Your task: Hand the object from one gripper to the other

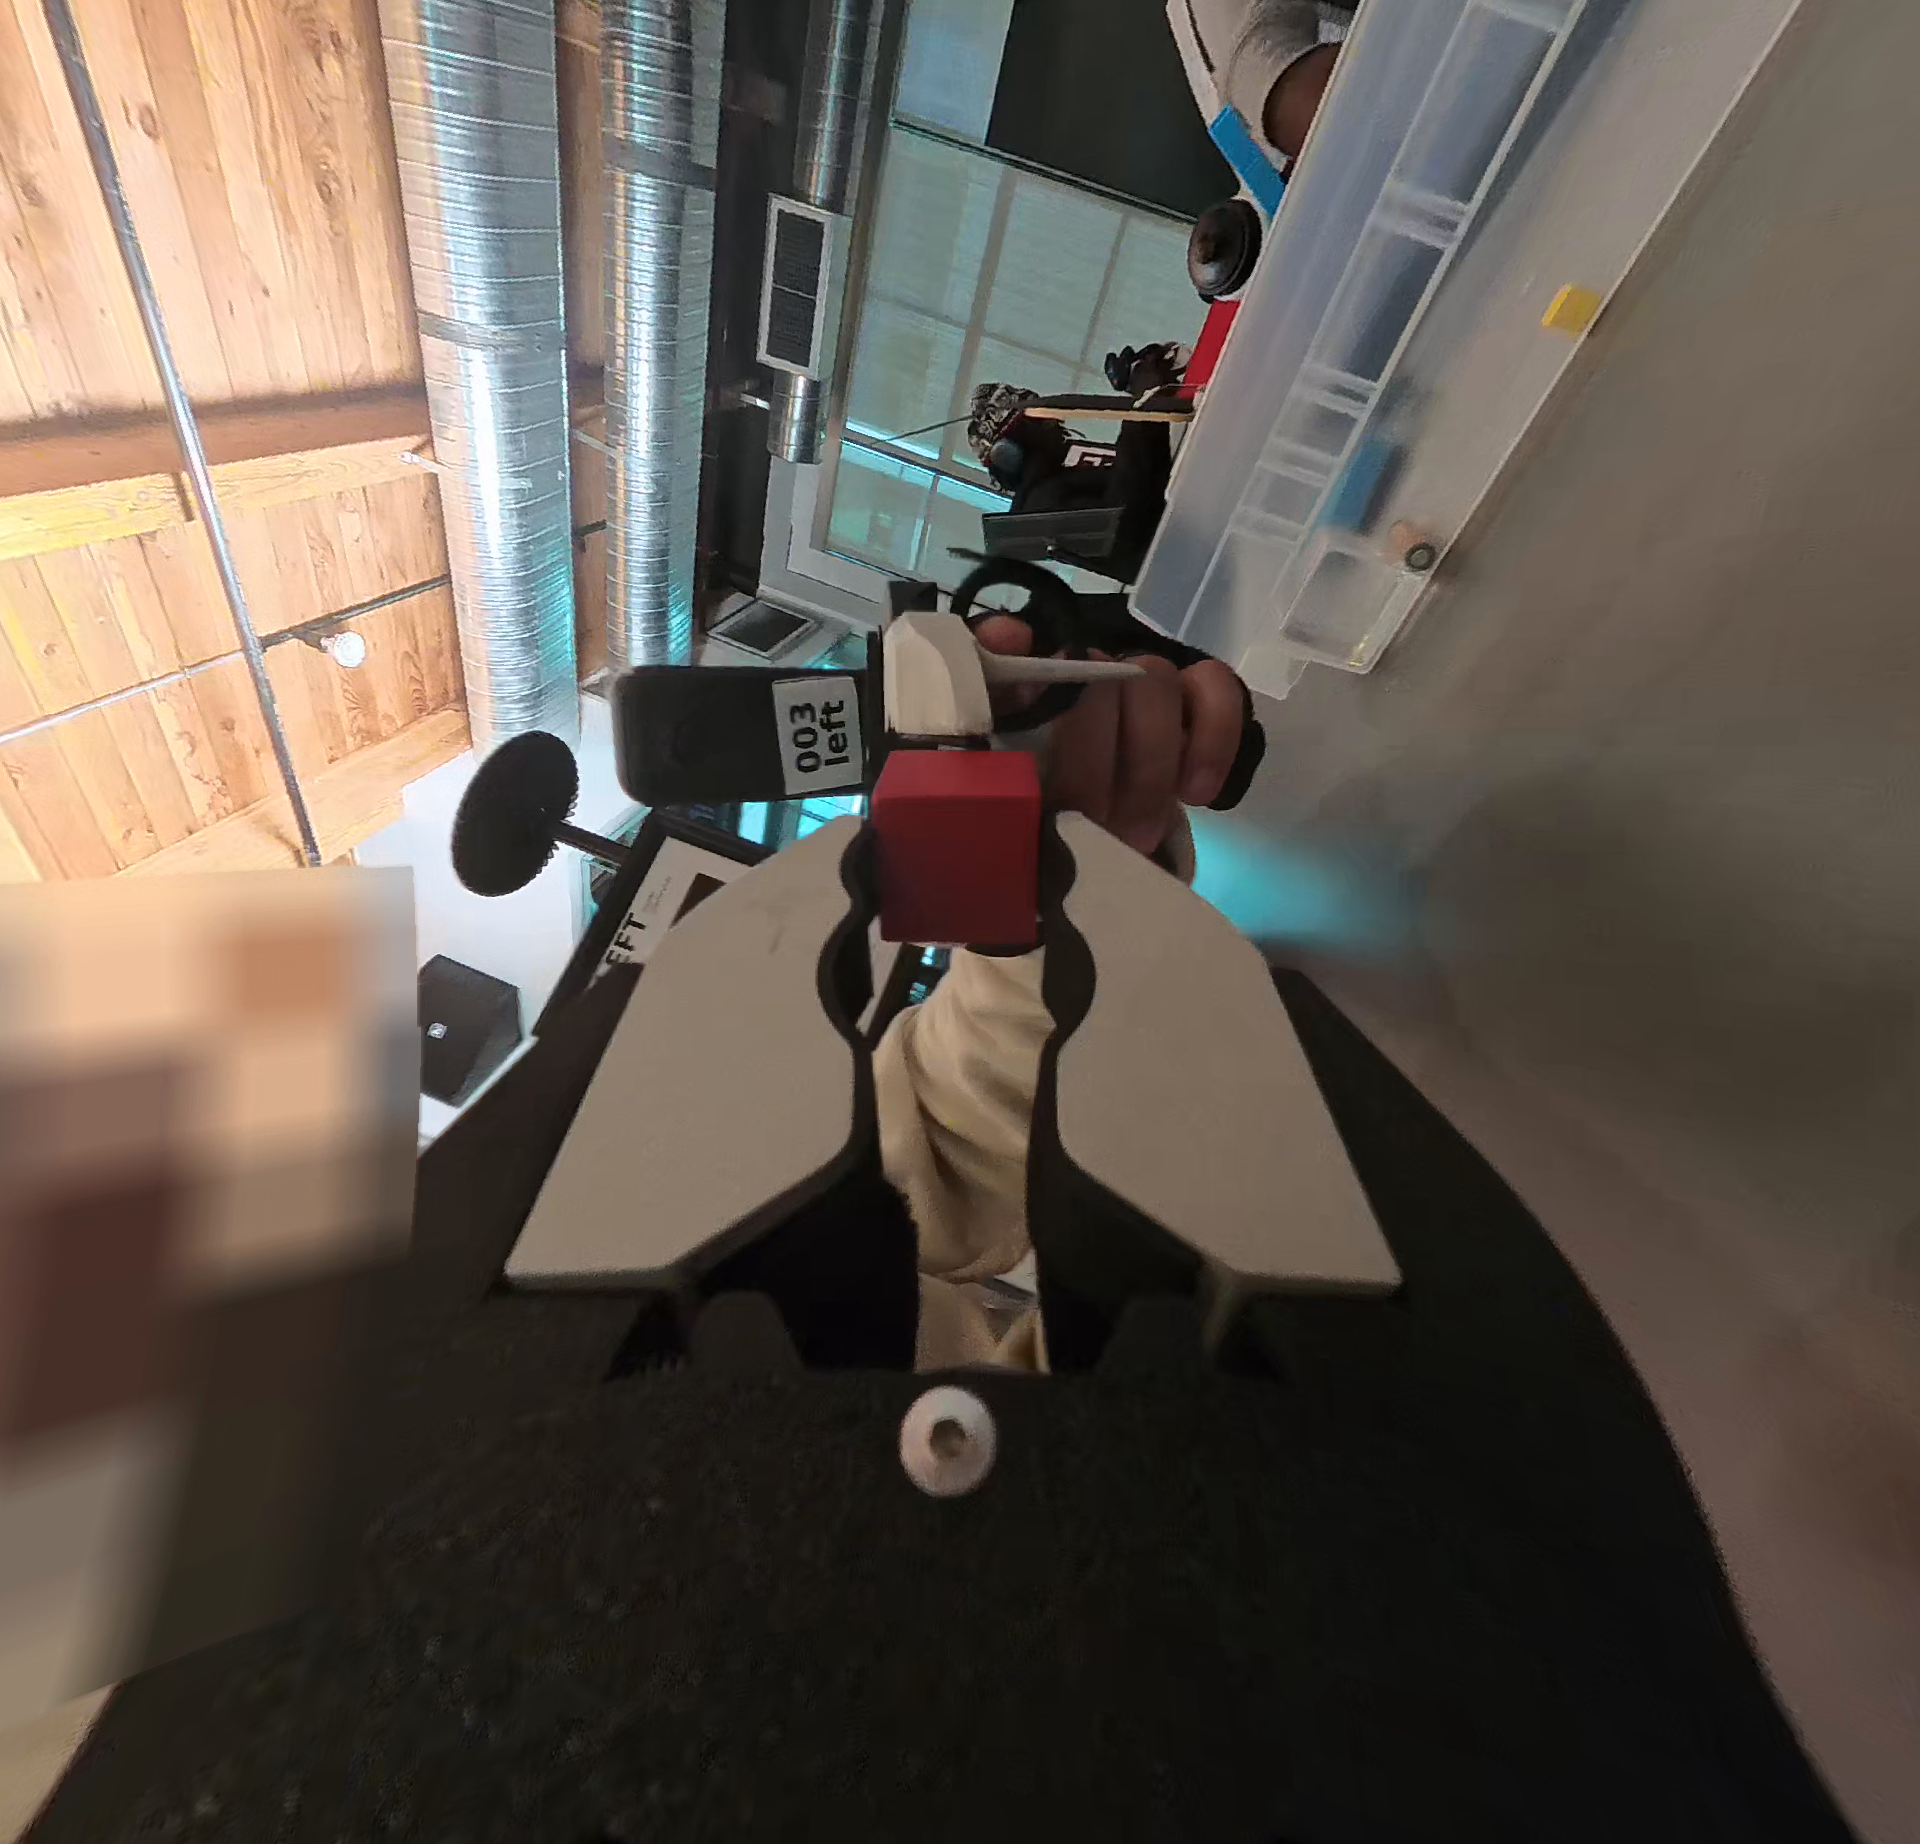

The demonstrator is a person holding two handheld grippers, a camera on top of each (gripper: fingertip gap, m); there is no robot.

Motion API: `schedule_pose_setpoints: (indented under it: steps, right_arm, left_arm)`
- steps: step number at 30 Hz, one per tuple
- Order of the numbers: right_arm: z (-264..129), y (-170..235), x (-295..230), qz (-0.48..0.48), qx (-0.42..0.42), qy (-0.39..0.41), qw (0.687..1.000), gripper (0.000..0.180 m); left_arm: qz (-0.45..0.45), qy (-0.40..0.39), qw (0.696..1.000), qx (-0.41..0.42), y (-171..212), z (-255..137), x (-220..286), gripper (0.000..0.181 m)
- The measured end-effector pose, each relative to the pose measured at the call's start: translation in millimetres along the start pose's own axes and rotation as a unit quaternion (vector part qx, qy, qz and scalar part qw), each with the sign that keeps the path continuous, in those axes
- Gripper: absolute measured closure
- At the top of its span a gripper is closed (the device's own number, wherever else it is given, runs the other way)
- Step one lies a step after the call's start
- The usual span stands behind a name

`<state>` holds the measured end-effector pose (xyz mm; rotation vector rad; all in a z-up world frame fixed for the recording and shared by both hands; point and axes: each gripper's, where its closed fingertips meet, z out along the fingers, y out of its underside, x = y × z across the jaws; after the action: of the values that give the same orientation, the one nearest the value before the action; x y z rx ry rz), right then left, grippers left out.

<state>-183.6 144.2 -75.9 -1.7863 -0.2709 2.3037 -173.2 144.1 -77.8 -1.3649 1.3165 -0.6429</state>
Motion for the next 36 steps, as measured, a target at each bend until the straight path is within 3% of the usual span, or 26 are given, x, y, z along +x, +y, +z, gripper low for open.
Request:
schedule_pose_setpoints:
  steps: [4, 8, 12, 14, 16, 20, 22, 25, 27, 33, 36]
  right_arm:
    - [-14, -12, 6, -0.084, 0.007, 0.076, 0.994, 0.151]
    - [-22, -24, 3, -0.2, 0.01, 0.149, 0.968, 0.151]
    - [-24, -37, -4, -0.21, 0.055, 0.192, 0.957, 0.151]
    - [-26, -38, 4, -0.241, 0.047, 0.256, 0.935, 0.151]
    - [-30, -38, 14, -0.318, 0.012, 0.345, 0.883, 0.151]
    - [-32, -37, 19, -0.501, -0.076, 0.457, 0.731, 0.151]
    - [-30, -35, 18, -0.581, -0.108, 0.473, 0.654, 0.151]
    - [-28, -37, 13, -0.687, -0.129, 0.498, 0.513, 0.151]
    - [-24, -32, 13, -0.727, -0.149, 0.5, 0.447, 0.151]
    - [-13, -24, 17, -0.763, -0.179, 0.517, 0.343, 0.151]
    - [-9, -20, 19, -0.769, -0.193, 0.522, 0.313, 0.151]
  left_arm:
    - [-0.011, -0.003, 1.0, -0.005, 2, 1, -1, 0.146]
    - [-0.008, -0.013, 1.0, -0.013, 5, 1, -4, 0.14]
    - [0.002, -0.022, 0.999, -0.026, 9, 2, -6, 0.139]
    - [-0.013, -0.023, 0.999, -0.042, 13, 2, -7, 0.139]
    - [-0.035, -0.021, 0.997, -0.063, 20, 3, -8, 0.139]
    - [-0.109, -0.012, 0.991, -0.083, 26, 0, -13, 0.139]
    - [-0.185, 0.006, 0.979, -0.08, 25, -2, -17, 0.139]
    - [-0.274, 0.025, 0.96, -0.045, 13, -7, -24, 0.135]
    - [-0.306, 0.028, 0.951, -0.04, 9, -8, -27, 0.133]
    - [-0.346, 0.054, 0.935, -0.064, 3, 2, -11, 0.129]
    - [-0.338, 0.052, 0.936, -0.076, 6, 6, -6, 0.133]
